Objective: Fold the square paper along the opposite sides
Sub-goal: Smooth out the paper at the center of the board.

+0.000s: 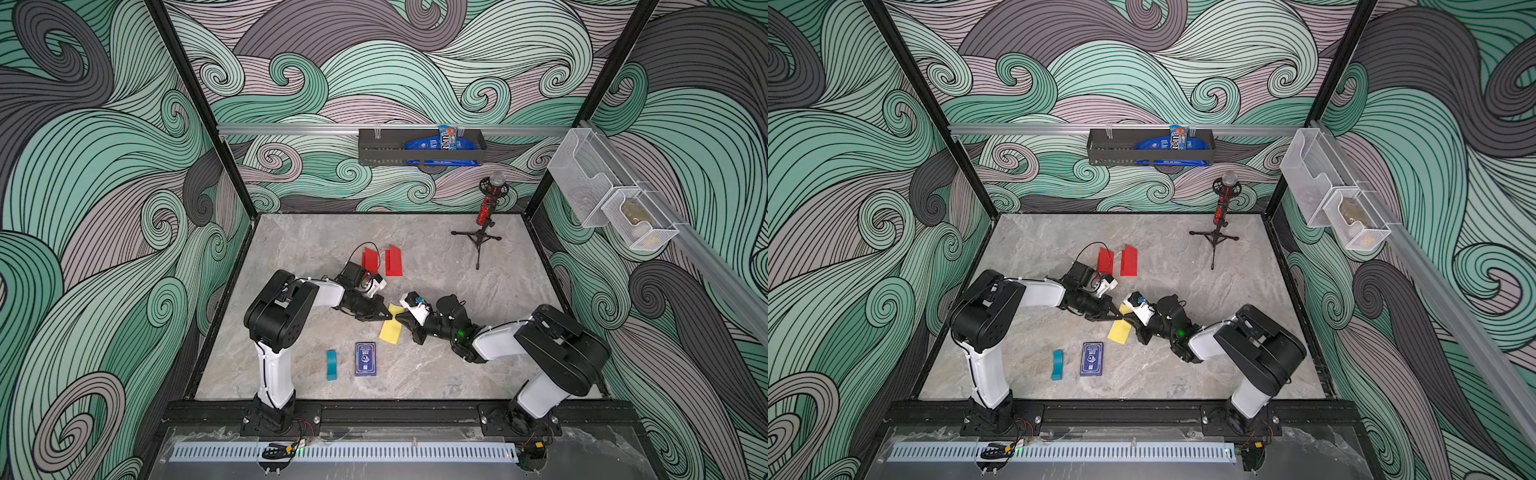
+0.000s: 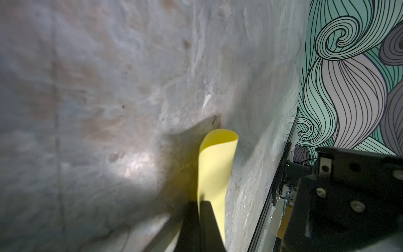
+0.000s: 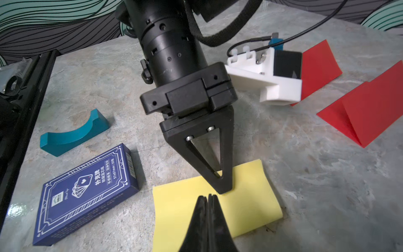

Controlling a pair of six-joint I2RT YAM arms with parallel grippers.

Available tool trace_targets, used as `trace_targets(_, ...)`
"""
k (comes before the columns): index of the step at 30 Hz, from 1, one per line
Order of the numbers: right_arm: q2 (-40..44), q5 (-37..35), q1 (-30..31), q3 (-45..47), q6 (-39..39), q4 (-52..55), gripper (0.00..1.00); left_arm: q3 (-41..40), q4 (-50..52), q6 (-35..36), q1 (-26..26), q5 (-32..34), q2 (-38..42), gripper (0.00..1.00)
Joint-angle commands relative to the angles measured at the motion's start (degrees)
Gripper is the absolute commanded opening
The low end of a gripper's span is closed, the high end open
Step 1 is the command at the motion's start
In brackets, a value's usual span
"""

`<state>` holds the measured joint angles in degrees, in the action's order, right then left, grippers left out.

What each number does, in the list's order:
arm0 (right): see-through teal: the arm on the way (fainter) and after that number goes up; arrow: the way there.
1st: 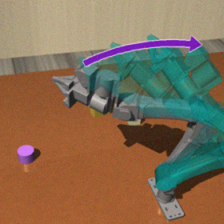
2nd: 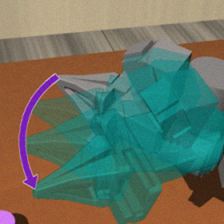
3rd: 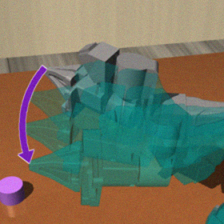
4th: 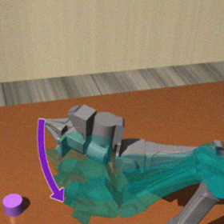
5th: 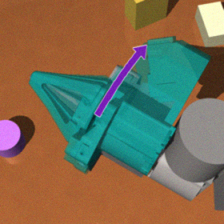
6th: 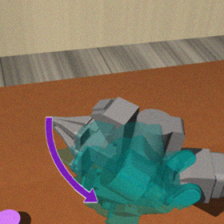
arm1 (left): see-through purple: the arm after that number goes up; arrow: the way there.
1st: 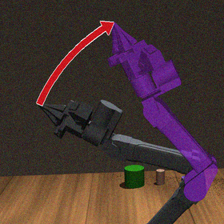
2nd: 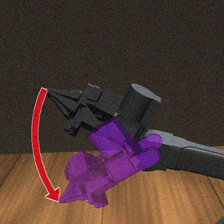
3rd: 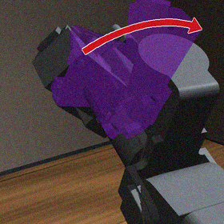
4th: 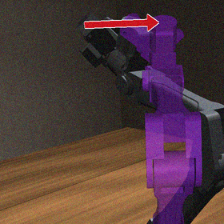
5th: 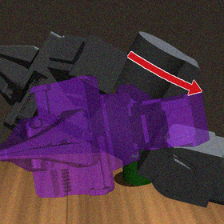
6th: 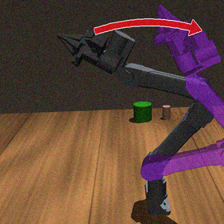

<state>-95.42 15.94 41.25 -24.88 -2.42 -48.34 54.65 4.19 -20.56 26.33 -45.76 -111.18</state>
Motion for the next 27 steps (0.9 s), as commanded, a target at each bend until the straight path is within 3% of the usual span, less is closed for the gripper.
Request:
trace_targets(1,-2.86,1.28,1.43,-1.1,-1.05,-1.23,0.03,0.1,1.97,1.15,-0.22,4.13,-2.9,0.0)
trace_targets(7,-8.78,1.02,2.54,0.12,-1.69,-0.36,0.0,0.43,2.53,1.04,-0.41,5.57,-3.24,0.0)
trace_targets(15,-9.32,-1.17,3.46,2.32,-3.53,6.7,0.0,0.94,2.88,0.42,-1.23,6.17,-4.2,0.0)
trace_targets(27,-7.3,-5.75,10.08,7.37,2.9,6.5,0.0,1.33,3.33,0.19,-1.24,6.93,-4.28,0.0)
